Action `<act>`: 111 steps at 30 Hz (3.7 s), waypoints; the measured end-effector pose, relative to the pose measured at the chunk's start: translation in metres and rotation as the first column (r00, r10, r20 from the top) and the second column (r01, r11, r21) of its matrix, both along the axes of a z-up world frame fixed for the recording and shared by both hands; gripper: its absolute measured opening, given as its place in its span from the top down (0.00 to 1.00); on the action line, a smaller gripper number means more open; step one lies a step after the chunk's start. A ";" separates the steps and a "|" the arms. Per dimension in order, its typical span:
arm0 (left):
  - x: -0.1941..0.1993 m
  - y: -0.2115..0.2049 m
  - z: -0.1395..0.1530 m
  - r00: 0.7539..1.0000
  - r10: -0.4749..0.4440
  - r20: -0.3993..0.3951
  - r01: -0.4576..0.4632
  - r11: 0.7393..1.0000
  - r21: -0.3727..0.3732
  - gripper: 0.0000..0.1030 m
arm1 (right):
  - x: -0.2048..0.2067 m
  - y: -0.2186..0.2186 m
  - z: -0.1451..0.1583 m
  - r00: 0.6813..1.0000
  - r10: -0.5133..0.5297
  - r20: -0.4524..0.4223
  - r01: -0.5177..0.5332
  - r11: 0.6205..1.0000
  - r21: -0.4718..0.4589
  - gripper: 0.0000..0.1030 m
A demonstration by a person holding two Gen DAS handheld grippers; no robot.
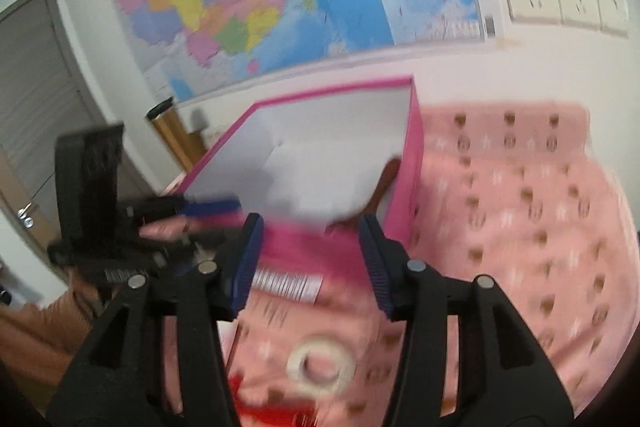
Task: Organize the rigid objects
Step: 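Lift the back scratcher with the right gripper and drop it into the pink box, then lower the right gripper onto the red plastic object and grasp it, then carry the red object into the pink box and release it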
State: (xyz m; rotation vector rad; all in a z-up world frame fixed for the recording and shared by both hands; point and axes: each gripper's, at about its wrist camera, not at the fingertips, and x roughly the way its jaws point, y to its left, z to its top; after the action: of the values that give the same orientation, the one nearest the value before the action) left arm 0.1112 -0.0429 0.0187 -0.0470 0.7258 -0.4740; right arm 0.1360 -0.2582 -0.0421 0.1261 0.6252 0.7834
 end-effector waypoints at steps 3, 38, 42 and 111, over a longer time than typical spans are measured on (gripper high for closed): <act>-0.020 -0.005 -0.005 1.000 -0.020 0.016 0.020 1.000 0.020 0.47 | -0.020 -0.006 -0.026 0.999 -0.005 -0.047 0.003 0.999 -0.044 0.50; -0.071 -0.064 -0.085 0.951 -0.195 -0.239 0.210 0.977 0.037 0.47 | -0.070 -0.006 -0.092 0.983 0.011 -0.183 -0.026 0.997 -0.079 0.93; -0.067 -0.072 -0.089 0.947 -0.209 -0.242 0.227 0.973 0.050 0.47 | -0.067 -0.012 -0.090 0.981 0.010 -0.192 -0.019 0.999 -0.044 0.93; 0.142 -0.058 -0.042 0.984 0.026 -0.178 0.003 0.987 0.161 0.78 | 0.120 0.072 0.036 0.998 0.060 0.035 -0.054 0.988 -0.143 0.96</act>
State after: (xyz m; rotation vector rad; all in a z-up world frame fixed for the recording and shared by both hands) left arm 0.2531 -0.1010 -0.0237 0.0576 0.9390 -0.4016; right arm 0.2559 -0.1863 -0.0066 -0.0375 0.6471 0.7924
